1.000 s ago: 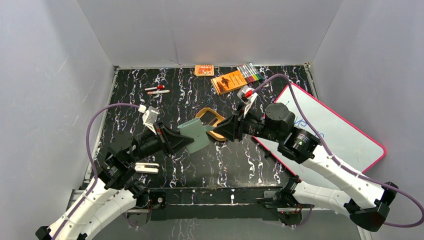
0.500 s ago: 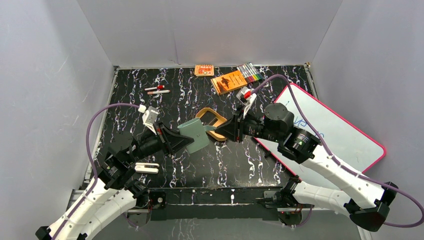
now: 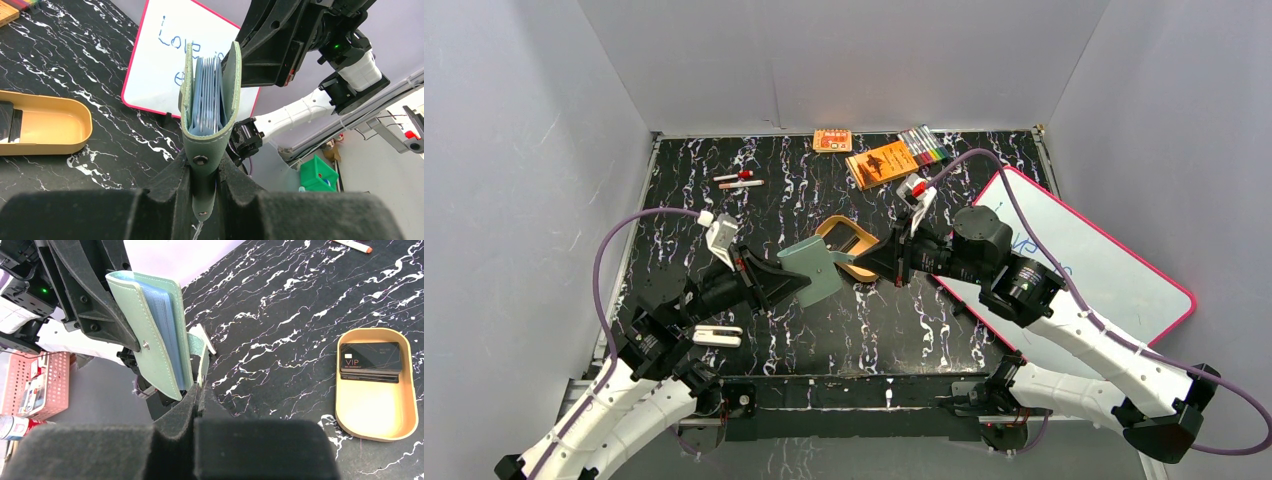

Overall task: Put the credit cards into the card holder
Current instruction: Close the card holder.

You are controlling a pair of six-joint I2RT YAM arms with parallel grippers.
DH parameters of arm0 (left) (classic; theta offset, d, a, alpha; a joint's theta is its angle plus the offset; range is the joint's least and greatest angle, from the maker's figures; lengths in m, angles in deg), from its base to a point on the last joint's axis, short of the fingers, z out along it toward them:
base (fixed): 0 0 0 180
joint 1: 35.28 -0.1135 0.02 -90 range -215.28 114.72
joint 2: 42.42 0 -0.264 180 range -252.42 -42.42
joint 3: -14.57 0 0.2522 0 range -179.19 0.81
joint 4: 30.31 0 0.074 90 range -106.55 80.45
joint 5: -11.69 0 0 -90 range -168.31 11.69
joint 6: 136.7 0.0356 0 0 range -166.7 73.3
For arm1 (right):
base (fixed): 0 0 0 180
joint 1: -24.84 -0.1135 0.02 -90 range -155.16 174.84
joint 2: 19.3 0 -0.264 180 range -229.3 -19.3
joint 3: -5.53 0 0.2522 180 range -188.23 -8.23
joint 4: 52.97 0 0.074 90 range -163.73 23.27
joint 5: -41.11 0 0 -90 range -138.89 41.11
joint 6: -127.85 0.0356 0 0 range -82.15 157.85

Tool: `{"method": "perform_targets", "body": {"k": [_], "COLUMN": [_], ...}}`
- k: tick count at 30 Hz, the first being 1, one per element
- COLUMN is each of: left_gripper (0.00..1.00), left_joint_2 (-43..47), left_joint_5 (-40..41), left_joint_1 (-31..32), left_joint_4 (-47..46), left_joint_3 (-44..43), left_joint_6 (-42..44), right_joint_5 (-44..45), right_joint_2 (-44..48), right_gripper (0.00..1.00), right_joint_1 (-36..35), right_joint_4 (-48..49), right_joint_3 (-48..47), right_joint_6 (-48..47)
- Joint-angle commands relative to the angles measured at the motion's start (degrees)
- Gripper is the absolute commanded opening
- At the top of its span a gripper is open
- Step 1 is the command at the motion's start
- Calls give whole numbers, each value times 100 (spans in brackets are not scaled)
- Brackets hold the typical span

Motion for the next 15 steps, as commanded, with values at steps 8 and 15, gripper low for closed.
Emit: {"method": "perform_targets", "body": {"k": [8,15], "left_gripper": [0,0], "left_joint_2": [-251,-1004], "left_joint_5": [719,1453], "left_joint_1": [10,10], "left_joint_4": [549,1214], "left_joint_3": [-436,-819], "left_joint_6": [71,29], "right_joint_5": [-155,121], "right_joint_2": [-110,-643], "right_gripper": [0,0], "right_joint_1": [17,14], "right_joint_4": [125,-44], "right_joint_3": [-398,-568], "right_joint_6": [-49,92]}}
